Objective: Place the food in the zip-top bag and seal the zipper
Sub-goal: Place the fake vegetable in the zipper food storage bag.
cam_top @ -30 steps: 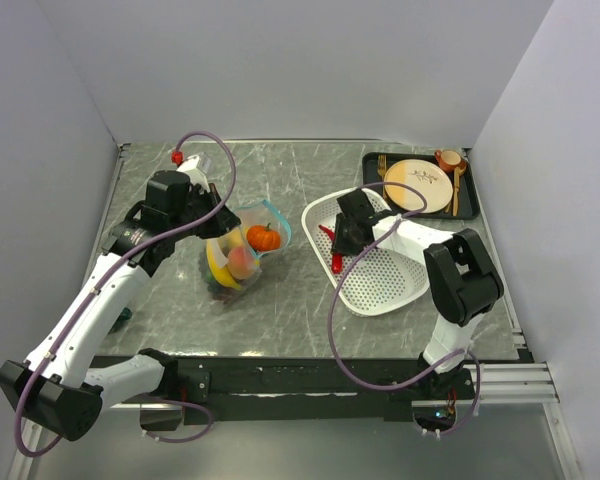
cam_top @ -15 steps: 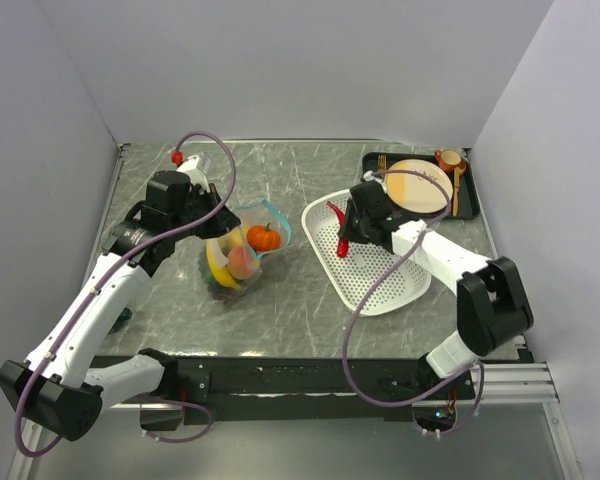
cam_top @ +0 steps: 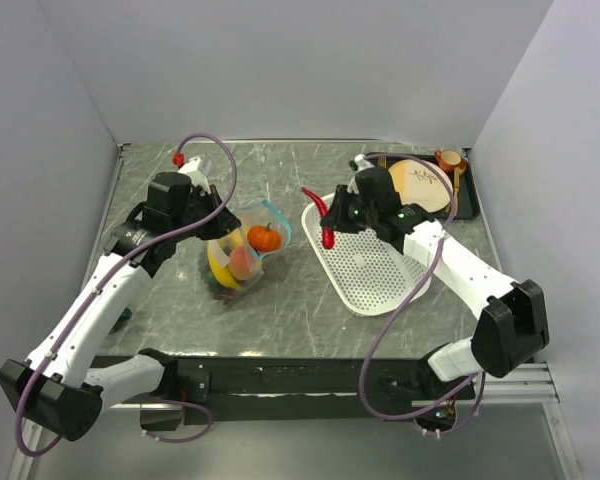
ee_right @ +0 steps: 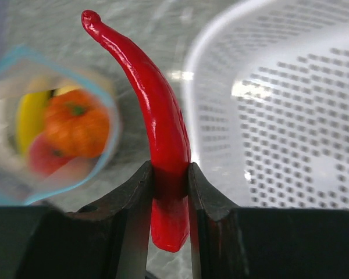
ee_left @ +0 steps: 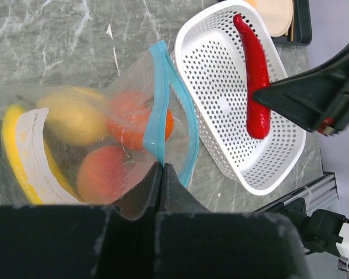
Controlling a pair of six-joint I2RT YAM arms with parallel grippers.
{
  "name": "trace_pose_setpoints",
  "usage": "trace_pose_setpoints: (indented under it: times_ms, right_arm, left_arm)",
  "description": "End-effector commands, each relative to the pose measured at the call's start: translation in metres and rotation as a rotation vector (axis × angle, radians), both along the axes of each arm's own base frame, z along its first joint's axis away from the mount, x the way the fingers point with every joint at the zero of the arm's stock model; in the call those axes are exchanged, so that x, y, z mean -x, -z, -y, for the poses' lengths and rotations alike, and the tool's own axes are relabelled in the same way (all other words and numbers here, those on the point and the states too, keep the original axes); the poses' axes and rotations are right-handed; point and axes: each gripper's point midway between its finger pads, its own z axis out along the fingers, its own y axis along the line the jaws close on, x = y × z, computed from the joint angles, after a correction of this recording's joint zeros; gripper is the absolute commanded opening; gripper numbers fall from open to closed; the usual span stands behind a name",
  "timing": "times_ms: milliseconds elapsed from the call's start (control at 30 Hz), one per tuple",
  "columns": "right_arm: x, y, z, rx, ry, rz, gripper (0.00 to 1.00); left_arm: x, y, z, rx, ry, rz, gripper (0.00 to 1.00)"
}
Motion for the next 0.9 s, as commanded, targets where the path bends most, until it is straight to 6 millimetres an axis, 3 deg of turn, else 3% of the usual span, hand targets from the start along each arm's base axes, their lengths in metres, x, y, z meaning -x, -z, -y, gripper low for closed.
trace_pose_setpoints:
  times_ms: [0,200,233,400,567,800,867]
  right_arm:
    - [0.018,-0.047,-0.045,-0.074,-0.235,0.066,0.23]
    - [0.033,-0.043,-0.065,0.042,-0.366,0.033,0.23]
    - [0.039,-0.031,-0.064,0.081,-0.380,-0.012,0.23]
    - [0.044,-0.013,-0.056,0.207,-0.382,-0.051,0.23]
    - [0.056,-0.015,-0.063,0.201,-0.447,-0.060,0.23]
    - [0.051,-0.022,-0.080,0.225,-0.499,-0.051,0.23]
    - [0.049,-0.014,-0.088,0.243,-0.525,-0.065,0.24]
  left_arm:
    - [-0.001,-0.015,0.006,0.037,0.019,0.054,0.01]
    - [0.000,-0.014,0.005,0.040,0.016,0.053,0.01]
    - [-0.001,-0.015,0.005,0.040,0.017,0.055,0.01]
    - [-0.002,-0.015,0.005,0.037,0.017,0.057,0.01]
    - [-0.003,-0.013,0.008,0.040,0.030,0.051,0.01]
    - [0.000,-0.005,0.012,0.039,0.055,0.028,0.01]
    - [0.002,-0.001,0.014,0.039,0.070,0.019,0.01]
